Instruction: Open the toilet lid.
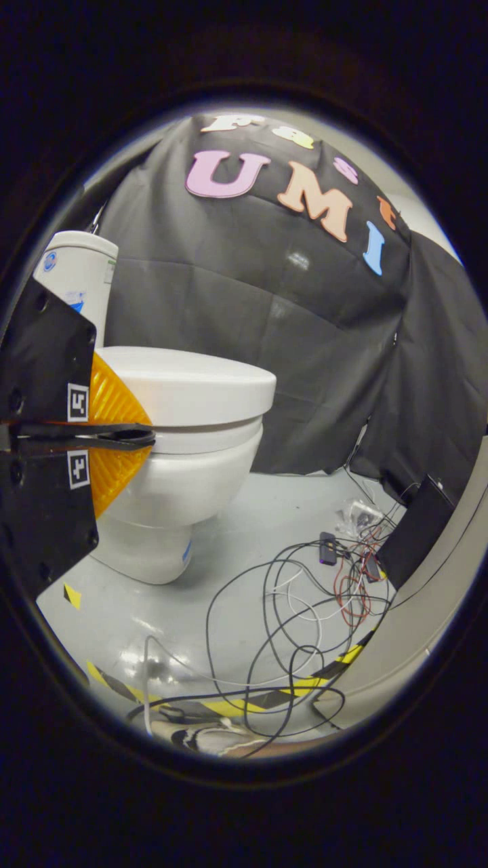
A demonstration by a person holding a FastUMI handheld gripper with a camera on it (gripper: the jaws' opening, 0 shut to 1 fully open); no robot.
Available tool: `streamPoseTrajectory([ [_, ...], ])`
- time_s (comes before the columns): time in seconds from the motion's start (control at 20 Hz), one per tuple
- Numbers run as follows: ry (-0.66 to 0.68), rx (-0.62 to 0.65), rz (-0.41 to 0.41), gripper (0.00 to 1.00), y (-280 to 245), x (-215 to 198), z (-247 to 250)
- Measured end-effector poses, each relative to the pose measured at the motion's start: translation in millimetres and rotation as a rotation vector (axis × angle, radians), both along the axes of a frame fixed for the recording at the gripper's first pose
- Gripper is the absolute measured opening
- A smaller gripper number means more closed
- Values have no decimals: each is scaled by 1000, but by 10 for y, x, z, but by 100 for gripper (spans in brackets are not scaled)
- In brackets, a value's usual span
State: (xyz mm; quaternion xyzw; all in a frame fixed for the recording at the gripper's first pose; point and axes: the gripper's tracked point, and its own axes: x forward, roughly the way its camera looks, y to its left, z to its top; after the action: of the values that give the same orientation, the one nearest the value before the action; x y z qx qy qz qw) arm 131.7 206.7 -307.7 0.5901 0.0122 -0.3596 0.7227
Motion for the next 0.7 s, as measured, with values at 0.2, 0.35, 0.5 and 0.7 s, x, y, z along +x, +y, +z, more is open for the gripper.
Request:
streamPoseTrajectory([
  [0.2,24,-39,14,1,7,14,127],
  [0.35,65,-80,39,1,2,10,195],
  [0.5,67,-113,47,1,-7,26,311],
  [0.7,103,-176,84,1,-9,38,423],
])
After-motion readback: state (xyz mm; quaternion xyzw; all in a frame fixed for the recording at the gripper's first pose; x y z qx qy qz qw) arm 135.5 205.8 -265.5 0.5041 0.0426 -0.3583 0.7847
